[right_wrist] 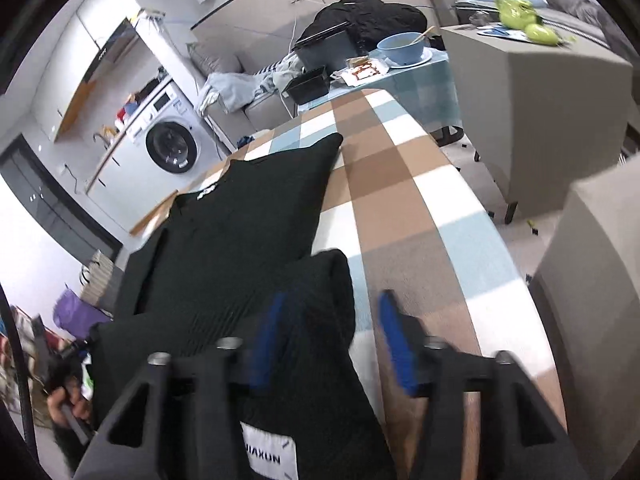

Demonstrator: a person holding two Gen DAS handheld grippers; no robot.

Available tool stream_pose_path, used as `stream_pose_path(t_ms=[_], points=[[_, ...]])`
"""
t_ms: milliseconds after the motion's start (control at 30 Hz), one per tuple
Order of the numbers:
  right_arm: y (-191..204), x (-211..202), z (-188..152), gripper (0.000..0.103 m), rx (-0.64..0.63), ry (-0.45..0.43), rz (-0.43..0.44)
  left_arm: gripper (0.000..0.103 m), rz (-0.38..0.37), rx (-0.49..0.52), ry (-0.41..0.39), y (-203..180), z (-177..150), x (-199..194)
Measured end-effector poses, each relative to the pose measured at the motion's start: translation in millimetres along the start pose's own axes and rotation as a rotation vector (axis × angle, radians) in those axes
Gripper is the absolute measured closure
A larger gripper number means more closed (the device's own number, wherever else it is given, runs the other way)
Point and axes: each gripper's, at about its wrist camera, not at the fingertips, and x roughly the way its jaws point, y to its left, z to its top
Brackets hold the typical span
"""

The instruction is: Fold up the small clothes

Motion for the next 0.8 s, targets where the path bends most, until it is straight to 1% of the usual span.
stream_pose_path(t_ms=[33, 67, 167, 267, 367, 400, 433, 467, 500, 600, 700, 800], points=[[-1, 0, -2, 0.049, -0.001, 0.009, 0.017, 0.052, -0.002, -0.003, 0.007, 1, -3, 3], [-1, 2, -4, 0.049, -0.002, 0.024, 0.032, 0.051, -0.001, -0.002, 0.027, 0, -4, 8], [1, 17, -6, 0.049, -0.003, 0.076, 0.034, 0.051, 0.000, 0.008, 0.061, -4, -9, 22], [12, 31, -8, 0.049, -0.024, 0.111, 0.063, 0.051, 0.003, 0.017, 0.058, -11, -7, 31], [26, 42, -6, 0.051, -0.080, 0.121, 0.056, 0.051, 0.006, 0.006, 0.057, -16, -5, 40], [30, 45, -5, 0.053, -0.095, 0.122, 0.067, 0.054, 0.003, 0.012, 0.054, -20, -5, 42], [33, 47, -5, 0.058, -0.106, 0.121, 0.069, 0.062, 0.000, 0.025, 0.055, -22, -4, 44], [38, 51, -4, 0.062, -0.133, 0.125, 0.061, 0.066, -0.005, 0.047, 0.061, -27, -5, 47], [40, 54, -4, 0.064, -0.146, 0.129, 0.050, 0.069, -0.004, 0.063, 0.065, -31, -5, 48], [38, 61, -2, 0.066, -0.140, 0.144, 0.057, 0.071, -0.005, 0.111, 0.076, -43, -8, 50], [33, 58, -3, 0.067, -0.133, 0.150, 0.071, 0.071, -0.009, 0.141, 0.080, -51, -14, 48], [28, 52, -7, 0.068, -0.130, 0.158, 0.078, 0.071, -0.026, 0.143, 0.088, -53, -20, 44]])
